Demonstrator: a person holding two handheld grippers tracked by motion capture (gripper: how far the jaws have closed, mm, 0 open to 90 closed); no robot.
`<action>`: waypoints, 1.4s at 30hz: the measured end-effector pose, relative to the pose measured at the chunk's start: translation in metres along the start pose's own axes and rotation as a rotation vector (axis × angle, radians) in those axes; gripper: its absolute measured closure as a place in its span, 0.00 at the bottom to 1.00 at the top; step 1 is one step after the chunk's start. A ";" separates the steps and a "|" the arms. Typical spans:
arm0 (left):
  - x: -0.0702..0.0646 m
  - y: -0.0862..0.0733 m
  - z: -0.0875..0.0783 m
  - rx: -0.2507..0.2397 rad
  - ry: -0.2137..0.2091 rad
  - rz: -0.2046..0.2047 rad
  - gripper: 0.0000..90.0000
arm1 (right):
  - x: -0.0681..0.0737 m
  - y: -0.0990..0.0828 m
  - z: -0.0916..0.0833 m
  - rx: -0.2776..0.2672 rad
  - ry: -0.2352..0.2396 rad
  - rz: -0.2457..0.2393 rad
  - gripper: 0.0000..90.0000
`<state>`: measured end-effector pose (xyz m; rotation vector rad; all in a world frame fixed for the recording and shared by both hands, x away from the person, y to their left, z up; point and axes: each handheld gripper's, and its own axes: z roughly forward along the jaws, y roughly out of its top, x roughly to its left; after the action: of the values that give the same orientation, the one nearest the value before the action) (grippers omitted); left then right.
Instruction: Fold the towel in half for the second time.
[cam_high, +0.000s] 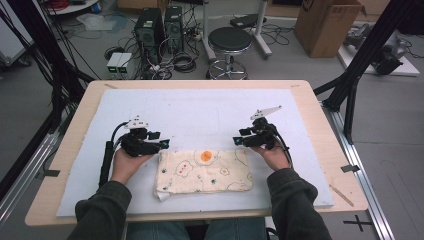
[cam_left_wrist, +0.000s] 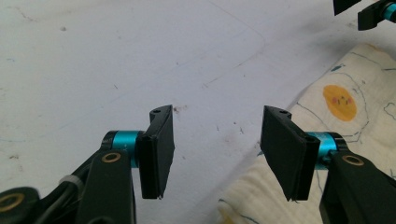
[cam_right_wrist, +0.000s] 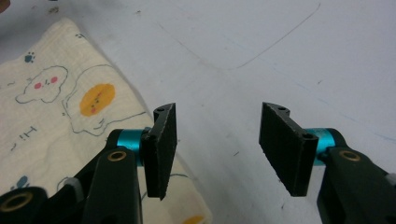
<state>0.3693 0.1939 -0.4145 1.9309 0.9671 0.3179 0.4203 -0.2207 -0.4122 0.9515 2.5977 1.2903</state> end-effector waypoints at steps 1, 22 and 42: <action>0.000 0.000 0.002 0.001 -0.002 -0.003 0.50 | -0.001 -0.001 0.001 0.006 0.004 0.004 0.54; -0.001 -0.019 0.009 0.129 -0.037 0.031 0.62 | -0.002 -0.032 0.003 0.074 0.100 0.045 0.68; -0.002 -0.023 0.011 0.174 -0.056 0.046 0.93 | 0.003 -0.041 0.001 0.088 0.114 0.017 0.91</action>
<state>0.3633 0.1913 -0.4391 2.1113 0.9405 0.2103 0.3981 -0.2368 -0.4429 0.9420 2.7592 1.2804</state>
